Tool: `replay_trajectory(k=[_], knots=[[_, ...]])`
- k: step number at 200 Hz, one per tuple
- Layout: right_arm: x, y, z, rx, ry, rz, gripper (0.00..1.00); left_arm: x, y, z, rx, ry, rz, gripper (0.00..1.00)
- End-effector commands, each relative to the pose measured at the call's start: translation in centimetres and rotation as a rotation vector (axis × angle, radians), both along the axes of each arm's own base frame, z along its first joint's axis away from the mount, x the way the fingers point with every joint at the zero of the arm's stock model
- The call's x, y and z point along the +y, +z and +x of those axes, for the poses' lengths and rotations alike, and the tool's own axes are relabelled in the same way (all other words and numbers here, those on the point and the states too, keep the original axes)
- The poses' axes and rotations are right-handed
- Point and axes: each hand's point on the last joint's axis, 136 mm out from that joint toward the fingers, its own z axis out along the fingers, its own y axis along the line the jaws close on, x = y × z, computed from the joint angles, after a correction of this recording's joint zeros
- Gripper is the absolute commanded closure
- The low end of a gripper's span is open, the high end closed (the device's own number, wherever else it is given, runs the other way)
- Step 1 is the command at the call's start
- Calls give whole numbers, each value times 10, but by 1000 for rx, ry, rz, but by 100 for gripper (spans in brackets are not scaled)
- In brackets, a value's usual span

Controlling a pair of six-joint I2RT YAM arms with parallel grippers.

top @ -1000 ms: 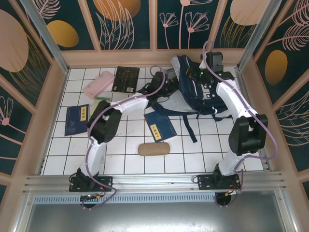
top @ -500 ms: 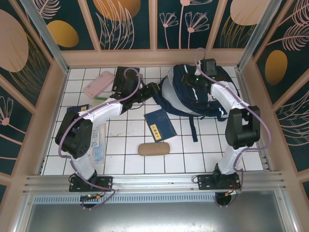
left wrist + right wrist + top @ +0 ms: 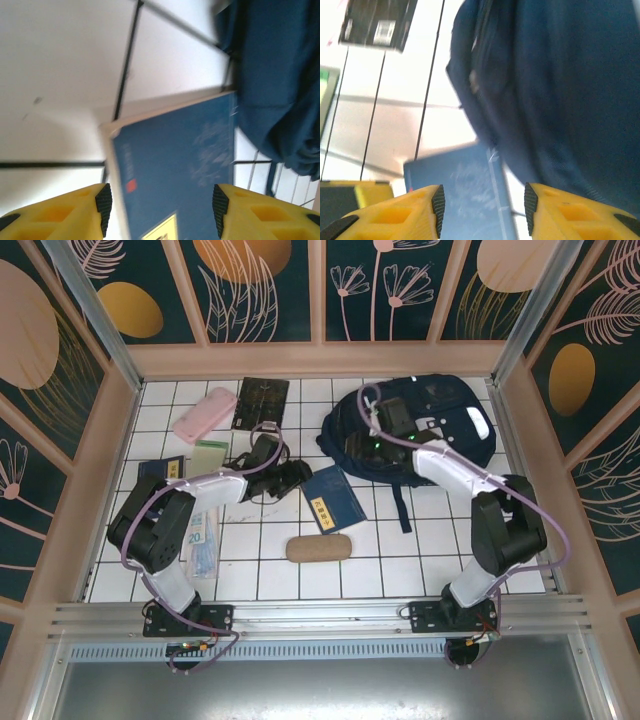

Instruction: Pack the student bag

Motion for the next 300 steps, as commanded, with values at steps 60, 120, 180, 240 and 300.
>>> replay_trajectory(k=[60, 120, 180, 240, 300], knots=[[14, -81, -58, 227, 35, 100, 48, -12, 0, -31, 36, -60, -111, 52], [23, -111, -72, 336, 86, 115, 48, 2, -48, -48, 153, -52, 48, 71], [66, -74, -91, 390, 276, 398, 56, -4, -65, -50, 183, -77, 34, 85], [81, -5, -84, 305, 382, 602, 63, -6, -61, -46, 165, -82, 32, 85], [77, -13, -74, 303, 328, 587, 62, -7, -53, -40, 139, -80, 27, 85]])
